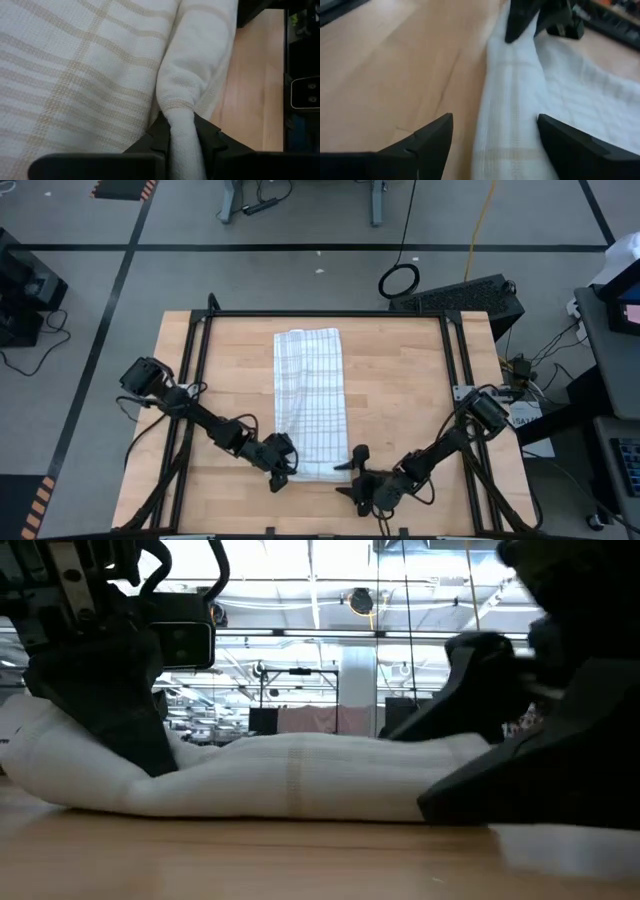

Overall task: Roll towel
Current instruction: Roll the white towel

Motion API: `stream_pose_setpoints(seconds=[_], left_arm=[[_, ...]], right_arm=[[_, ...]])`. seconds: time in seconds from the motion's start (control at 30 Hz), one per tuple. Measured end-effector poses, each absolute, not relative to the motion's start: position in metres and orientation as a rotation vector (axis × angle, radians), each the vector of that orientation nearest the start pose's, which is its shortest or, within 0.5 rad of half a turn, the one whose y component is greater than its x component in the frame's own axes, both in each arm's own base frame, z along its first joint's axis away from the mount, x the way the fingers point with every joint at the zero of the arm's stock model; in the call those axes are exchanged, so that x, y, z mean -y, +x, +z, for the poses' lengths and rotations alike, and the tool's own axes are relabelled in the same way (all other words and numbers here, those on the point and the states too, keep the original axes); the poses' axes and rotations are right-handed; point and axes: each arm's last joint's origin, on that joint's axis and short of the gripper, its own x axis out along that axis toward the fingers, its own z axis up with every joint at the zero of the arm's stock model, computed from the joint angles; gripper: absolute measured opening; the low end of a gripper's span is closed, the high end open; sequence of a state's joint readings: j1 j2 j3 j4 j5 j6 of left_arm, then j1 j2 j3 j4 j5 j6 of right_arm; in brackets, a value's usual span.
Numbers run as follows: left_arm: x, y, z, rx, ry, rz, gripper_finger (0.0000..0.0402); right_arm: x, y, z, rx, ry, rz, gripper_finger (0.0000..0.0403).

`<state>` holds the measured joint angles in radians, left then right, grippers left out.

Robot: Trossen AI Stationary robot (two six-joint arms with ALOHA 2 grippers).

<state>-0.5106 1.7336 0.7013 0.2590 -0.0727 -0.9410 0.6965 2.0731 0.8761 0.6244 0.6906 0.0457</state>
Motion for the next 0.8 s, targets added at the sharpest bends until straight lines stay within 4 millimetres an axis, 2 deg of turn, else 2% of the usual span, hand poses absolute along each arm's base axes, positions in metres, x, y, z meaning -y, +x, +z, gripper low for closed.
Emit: stream_pose_setpoints(seconds=[0.17, 0.37, 0.57, 0.7, 0.8], left_arm=[[0.150, 0.271, 0.118, -0.859, -0.678, -0.023, 0.0050], [0.154, 0.269, 0.118, -0.829, -0.618, -0.020, 0.0063], [0.159, 0.261, 0.127, -0.835, -0.543, -0.068, 0.0132], [0.157, 0.253, 0.145, -0.831, -0.498, -0.086, 0.0187], [0.159, 0.245, 0.163, -0.756, -0.412, -0.108, 0.0219]], right_arm=[[-0.212, 0.299, 0.076, -0.485, -0.208, -0.050, 0.0251], [-0.201, 0.307, 0.074, -0.511, -0.095, -0.068, 0.0185], [-0.192, 0.312, 0.073, -0.550, -0.001, -0.062, 0.0121], [-0.189, 0.315, 0.074, -0.555, 0.071, -0.067, 0.0090], [-0.185, 0.316, 0.074, -0.558, 0.141, -0.086, 0.0073]])
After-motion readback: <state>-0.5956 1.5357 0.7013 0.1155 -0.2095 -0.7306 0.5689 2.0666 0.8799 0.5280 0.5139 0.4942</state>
